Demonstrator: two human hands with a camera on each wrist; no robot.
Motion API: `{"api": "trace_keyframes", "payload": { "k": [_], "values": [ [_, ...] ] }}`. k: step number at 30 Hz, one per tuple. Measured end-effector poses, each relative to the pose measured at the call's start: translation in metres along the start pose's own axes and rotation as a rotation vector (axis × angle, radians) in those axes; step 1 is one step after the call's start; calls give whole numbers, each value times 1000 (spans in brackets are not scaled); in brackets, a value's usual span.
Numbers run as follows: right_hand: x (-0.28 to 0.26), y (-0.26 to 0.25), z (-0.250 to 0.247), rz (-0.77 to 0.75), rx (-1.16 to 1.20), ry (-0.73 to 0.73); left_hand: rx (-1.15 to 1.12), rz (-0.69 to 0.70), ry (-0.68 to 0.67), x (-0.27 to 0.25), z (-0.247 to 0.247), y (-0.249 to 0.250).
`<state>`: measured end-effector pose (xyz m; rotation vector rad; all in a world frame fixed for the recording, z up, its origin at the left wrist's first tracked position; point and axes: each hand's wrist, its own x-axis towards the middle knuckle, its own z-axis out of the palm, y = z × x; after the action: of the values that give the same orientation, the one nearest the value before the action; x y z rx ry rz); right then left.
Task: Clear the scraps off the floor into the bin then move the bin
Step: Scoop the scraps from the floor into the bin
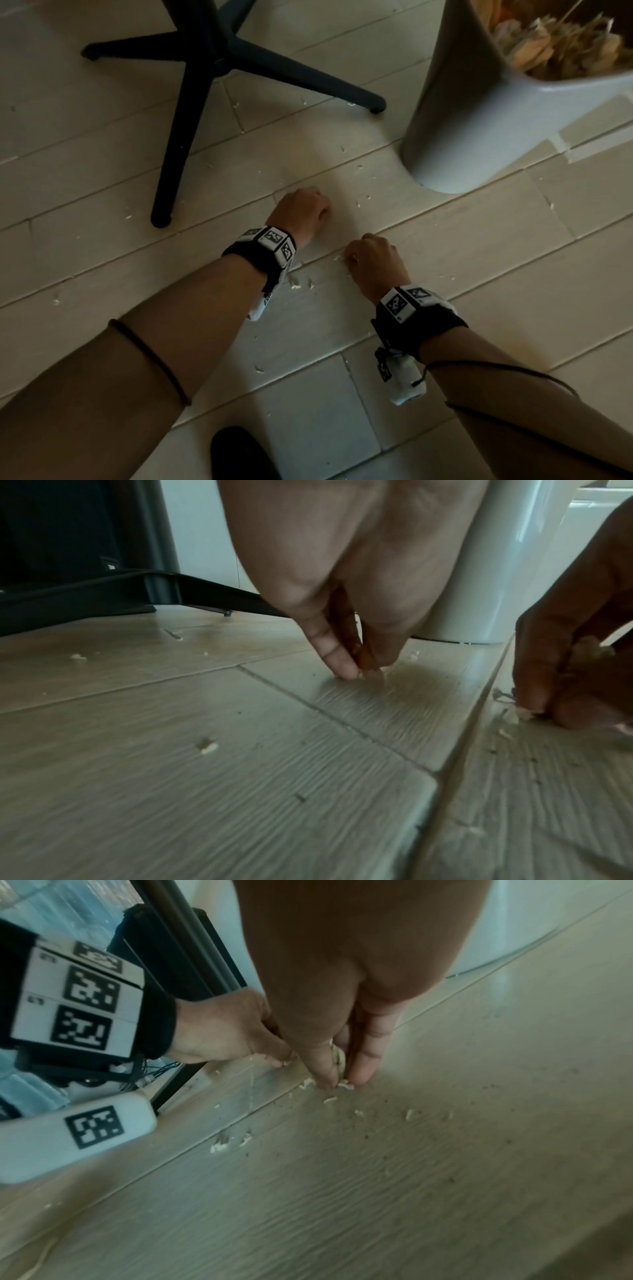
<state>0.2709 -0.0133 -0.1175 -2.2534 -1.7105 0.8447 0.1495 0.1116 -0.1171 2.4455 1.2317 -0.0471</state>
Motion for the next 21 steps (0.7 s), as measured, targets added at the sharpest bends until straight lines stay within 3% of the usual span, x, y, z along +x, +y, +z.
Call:
{"api": "trace_keyframes", "payload": {
  "k": [7,13,21],
  "values": [
    [3,-4,-9,108,145,-62,-245,-174,-23,-55,-2,-3],
    [-4,-8,-6,36,115,-44,-295,-352,-41,-109,0,4],
    [-6,-11,2,-49,-70,-31,-181,-292,23,-130,28,23]
  ]
}}
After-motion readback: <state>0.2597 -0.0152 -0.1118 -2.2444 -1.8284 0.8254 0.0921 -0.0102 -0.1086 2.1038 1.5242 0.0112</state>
